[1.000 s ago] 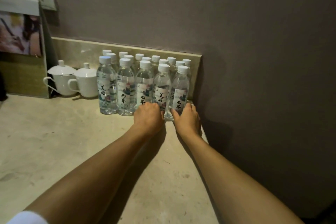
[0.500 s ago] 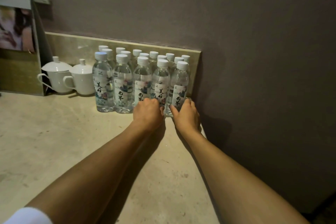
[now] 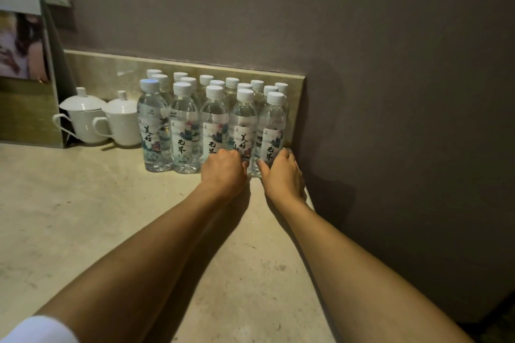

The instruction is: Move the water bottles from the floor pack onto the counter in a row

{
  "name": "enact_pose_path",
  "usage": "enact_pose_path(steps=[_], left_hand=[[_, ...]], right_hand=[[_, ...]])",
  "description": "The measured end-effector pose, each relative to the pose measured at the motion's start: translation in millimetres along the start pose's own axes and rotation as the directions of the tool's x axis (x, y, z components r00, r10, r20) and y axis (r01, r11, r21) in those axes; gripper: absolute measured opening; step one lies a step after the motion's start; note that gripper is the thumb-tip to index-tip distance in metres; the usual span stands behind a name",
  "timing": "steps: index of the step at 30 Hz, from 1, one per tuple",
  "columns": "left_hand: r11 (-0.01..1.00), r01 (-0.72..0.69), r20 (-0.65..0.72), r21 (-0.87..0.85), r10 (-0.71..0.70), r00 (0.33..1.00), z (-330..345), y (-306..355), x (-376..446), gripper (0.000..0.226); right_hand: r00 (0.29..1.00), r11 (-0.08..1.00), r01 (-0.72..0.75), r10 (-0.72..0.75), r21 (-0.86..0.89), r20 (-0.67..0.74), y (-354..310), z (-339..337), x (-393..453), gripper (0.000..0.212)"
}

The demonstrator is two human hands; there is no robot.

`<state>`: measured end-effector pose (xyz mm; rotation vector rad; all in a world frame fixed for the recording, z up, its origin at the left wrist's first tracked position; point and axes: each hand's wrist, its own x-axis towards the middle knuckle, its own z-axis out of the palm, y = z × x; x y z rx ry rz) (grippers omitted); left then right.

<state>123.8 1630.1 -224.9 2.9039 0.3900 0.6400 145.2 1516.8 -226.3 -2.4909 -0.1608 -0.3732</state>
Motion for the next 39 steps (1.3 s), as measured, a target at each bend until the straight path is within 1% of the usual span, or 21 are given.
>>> enact_pose_path(steps=[7, 11, 15, 24, 27, 31, 34, 36, 38, 39], left_hand=[[1.000, -0.007, 0.047, -0.024, 0.008, 0.999, -1, -1, 0, 0.036], [1.000, -0.008, 0.055, -0.019, 0.009, 0.998, -1, -2, 0, 0.035], [1.000, -0.006, 0.059, -0.005, 0.007, 0.998, -2, 0, 0, 0.034], [0.999, 0.004, 0.061, -0.037, -0.002, 0.998, -5, -3, 1, 0.033], [0.997, 0.007, 0.078, -0.075, -0.001, 0.997, -6, -4, -1, 0.034], [0.997, -0.018, 0.101, -0.076, 0.026, 0.995, -19, -8, -4, 0.028], [0.995, -0.022, 0.087, -0.095, 0.030, 0.996, -34, -13, -8, 0.022], [0.996, -0.033, 0.055, -0.085, 0.038, 0.998, -46, -17, -11, 0.027], [0.992, -0.038, 0.020, -0.119, 0.040, 0.999, -58, -26, -11, 0.028], [0.988, -0.039, 0.026, -0.147, 0.043, 0.999, -66, -31, -13, 0.028]], right_hand=[[0.999, 1.000, -0.024, 0.025, -0.019, 0.024, -3, -1, 2, 0.058], [0.998, 0.997, -0.034, 0.037, -0.066, 0.041, -6, -2, 4, 0.059], [0.997, 0.996, -0.048, 0.053, -0.075, 0.058, -7, -1, 6, 0.061], [0.994, 0.992, -0.065, 0.074, -0.106, 0.075, -11, -5, 4, 0.062], [0.993, 0.992, -0.072, 0.081, -0.101, 0.086, -11, -7, 4, 0.061], [0.988, 0.988, -0.075, 0.092, -0.137, 0.120, -13, -15, 0, 0.060], [0.986, 0.984, -0.067, 0.091, -0.165, 0.141, -17, -21, -4, 0.056], [0.984, 0.980, -0.071, 0.099, -0.185, 0.146, -21, -27, -7, 0.052], [0.986, 0.976, -0.070, 0.098, -0.205, 0.132, -27, -34, -10, 0.045], [0.986, 0.977, -0.077, 0.105, -0.200, 0.132, -32, -38, -14, 0.040]])
